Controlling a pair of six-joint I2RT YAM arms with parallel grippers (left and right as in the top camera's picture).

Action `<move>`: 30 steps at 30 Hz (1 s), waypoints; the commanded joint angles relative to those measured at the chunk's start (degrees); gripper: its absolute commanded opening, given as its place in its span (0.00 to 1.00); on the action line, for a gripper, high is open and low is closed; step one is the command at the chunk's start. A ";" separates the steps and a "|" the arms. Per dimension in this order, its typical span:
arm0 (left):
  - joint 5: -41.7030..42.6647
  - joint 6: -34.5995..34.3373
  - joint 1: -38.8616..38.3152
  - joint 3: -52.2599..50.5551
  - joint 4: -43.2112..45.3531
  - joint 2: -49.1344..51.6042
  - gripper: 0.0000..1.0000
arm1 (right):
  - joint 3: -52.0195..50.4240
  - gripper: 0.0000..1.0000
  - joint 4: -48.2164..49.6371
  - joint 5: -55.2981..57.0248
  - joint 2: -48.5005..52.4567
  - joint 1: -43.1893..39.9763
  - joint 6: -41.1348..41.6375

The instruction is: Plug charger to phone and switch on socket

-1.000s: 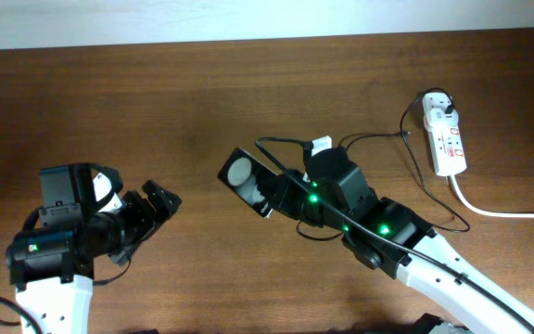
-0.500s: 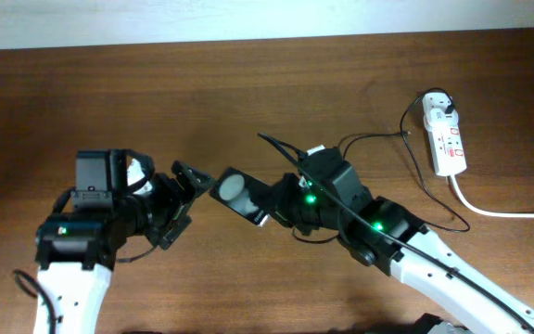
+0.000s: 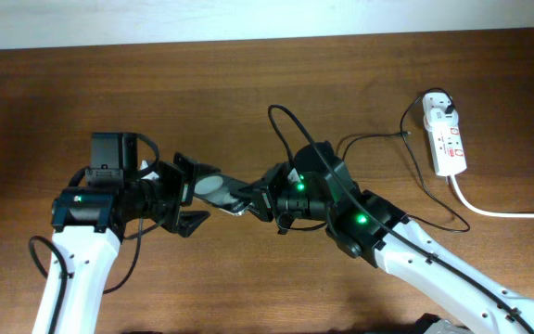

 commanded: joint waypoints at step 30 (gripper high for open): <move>-19.67 23.74 -0.11 0.13 8.81 0.24 0.00 | 0.07 0.72 -26.14 21.99 -0.22 1.51 -22.32</move>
